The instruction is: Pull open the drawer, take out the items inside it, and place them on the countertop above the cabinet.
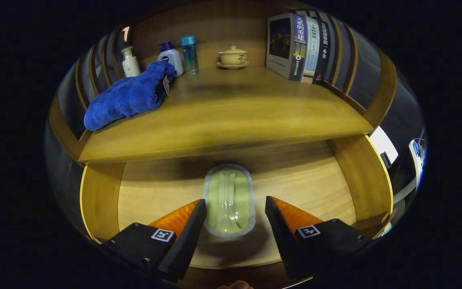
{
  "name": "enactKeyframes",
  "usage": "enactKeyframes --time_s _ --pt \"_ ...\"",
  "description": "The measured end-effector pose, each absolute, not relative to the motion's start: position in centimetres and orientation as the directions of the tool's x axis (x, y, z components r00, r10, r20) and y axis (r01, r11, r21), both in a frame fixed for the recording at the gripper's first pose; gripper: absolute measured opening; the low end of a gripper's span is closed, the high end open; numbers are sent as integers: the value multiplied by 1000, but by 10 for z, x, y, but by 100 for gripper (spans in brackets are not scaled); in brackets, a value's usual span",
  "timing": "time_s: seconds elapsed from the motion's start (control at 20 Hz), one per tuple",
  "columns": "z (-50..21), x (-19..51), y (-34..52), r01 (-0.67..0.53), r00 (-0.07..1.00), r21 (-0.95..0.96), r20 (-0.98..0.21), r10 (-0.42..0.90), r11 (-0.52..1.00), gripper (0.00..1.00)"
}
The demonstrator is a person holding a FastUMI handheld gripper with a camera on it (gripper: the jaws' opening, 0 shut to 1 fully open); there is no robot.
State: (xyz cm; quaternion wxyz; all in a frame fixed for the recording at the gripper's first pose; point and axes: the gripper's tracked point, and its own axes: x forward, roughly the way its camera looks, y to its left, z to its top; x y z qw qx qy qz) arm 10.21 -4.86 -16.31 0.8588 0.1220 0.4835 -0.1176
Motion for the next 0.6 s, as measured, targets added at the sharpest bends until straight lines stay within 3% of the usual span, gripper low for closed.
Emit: enactKeyframes --time_s 0.3,0.6 --pt "-180 100 -36 354 409 129 -912 -29 926 94" --pt "-180 102 -44 372 449 116 -891 -69 921 28"
